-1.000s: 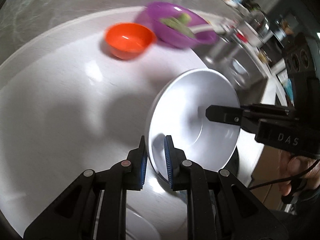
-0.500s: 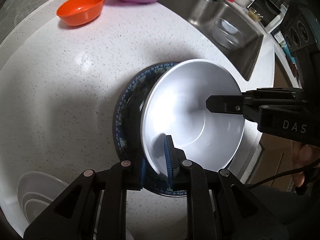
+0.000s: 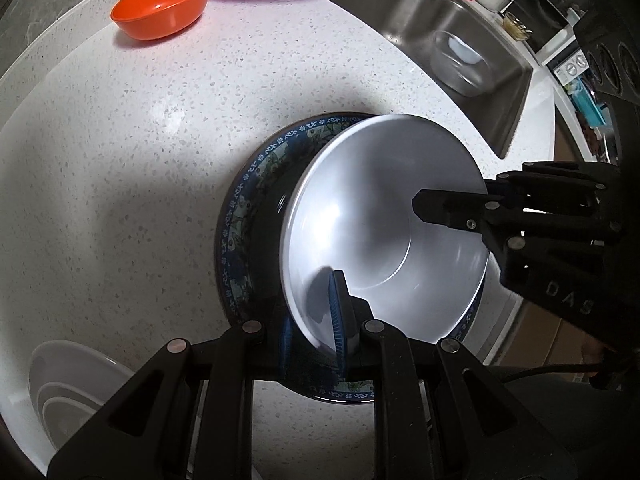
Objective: Organize plates and bowls
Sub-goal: 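Lower the small white bowl with both grippers into the green bowl and open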
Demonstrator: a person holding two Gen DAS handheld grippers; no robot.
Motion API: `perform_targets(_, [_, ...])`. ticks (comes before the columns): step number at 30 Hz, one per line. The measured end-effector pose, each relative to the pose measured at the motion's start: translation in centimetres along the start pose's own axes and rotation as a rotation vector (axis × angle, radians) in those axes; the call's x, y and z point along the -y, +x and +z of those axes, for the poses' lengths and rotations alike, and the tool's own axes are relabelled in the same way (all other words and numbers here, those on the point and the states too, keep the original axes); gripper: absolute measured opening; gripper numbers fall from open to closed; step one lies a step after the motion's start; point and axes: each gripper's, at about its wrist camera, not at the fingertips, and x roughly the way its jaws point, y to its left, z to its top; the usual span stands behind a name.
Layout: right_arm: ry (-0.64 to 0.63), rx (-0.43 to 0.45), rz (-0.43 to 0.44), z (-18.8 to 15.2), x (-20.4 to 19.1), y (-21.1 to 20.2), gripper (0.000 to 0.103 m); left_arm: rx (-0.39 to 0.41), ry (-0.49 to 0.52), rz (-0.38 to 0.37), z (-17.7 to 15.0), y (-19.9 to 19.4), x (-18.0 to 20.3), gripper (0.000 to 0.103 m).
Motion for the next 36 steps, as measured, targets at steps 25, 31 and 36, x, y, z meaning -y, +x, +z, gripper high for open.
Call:
perform_targets(25, [-0.012, -0.045, -0.006, 0.5, -0.5, 0.3, 0.012, 0.061, -0.043, -0.099, -0.2, -1.9, -0.5, 0.066])
perform_targets(31, [0.001, -0.045, 0.011, 0.6, -0.2, 0.2, 0.014, 0.07, -0.054, -0.113, -0.3, -2.4, -0.9, 0.069])
perform_targets(36, [0.009, -0.041, 0.025, 0.6, -0.1, -0.1, 0.016, 0.092, -0.068, -0.125, -0.3, -3.3, -1.6, 0.07])
